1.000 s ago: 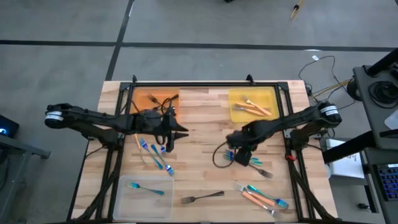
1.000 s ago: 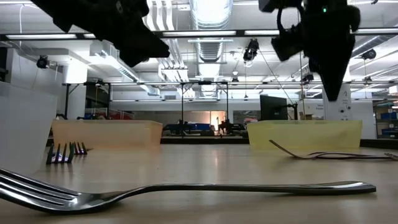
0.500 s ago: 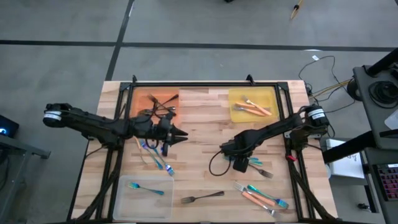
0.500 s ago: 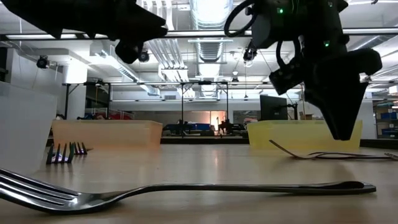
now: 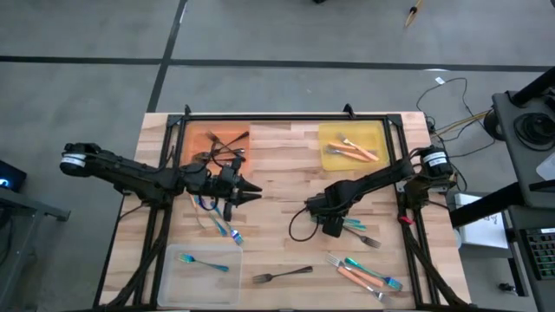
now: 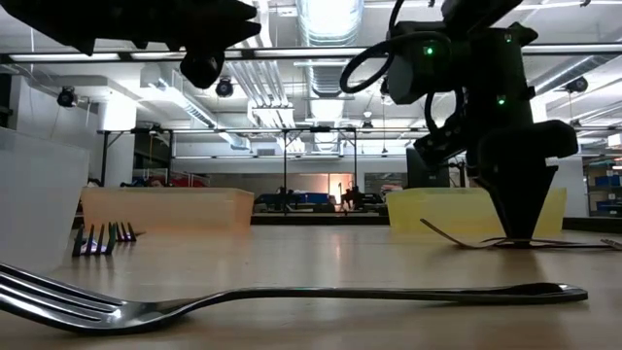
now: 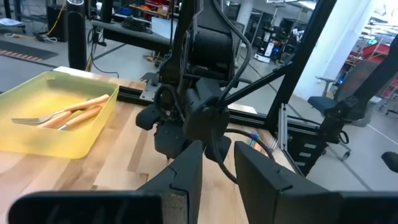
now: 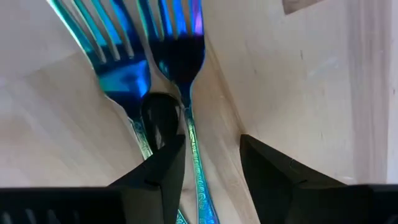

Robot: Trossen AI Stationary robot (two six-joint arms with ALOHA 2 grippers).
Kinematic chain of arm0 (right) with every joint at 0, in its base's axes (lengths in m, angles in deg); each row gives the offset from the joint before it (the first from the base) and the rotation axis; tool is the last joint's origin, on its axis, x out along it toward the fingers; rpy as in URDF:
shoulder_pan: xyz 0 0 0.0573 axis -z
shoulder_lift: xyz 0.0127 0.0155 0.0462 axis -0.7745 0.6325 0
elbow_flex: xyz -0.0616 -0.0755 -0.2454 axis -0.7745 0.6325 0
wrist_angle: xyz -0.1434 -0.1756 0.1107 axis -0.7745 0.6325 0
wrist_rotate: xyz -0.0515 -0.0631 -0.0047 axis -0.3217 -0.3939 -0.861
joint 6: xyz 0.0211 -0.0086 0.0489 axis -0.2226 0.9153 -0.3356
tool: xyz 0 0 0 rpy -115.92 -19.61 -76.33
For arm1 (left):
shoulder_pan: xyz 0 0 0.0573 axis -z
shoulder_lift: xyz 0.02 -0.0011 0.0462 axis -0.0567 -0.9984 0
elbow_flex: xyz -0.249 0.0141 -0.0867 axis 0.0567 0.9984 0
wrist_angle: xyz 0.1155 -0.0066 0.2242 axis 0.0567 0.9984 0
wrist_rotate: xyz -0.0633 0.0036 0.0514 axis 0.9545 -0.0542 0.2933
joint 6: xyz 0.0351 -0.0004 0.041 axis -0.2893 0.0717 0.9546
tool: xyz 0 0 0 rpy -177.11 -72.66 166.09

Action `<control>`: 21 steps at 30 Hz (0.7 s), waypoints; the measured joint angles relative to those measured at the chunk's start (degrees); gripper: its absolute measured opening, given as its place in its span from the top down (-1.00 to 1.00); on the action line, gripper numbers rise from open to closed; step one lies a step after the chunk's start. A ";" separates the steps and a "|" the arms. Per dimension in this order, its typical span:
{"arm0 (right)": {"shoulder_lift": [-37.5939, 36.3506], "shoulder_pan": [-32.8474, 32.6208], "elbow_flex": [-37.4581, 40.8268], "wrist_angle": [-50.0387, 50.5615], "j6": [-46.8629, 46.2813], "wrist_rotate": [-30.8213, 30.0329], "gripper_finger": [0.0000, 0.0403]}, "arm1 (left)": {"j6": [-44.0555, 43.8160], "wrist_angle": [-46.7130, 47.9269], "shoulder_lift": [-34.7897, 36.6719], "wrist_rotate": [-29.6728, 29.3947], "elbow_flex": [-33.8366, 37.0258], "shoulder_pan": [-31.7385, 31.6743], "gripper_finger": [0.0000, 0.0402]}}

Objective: Sort silverware by color (type)
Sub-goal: Put the blue fork into the transparent bin

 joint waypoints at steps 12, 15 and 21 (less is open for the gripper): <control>0.00 5.24 0.95 -1.77 4.19 1.69 0.81 | 0.81 -1.00 0.36 -0.03 -0.23 0.43 0.63; 0.00 6.87 1.29 -2.17 4.88 1.78 0.93 | 2.86 -3.39 1.38 -0.03 -0.23 1.29 0.63; -0.22 8.45 1.01 -2.49 5.89 -0.55 0.95 | 6.71 -6.12 5.17 -0.07 -0.25 3.67 0.63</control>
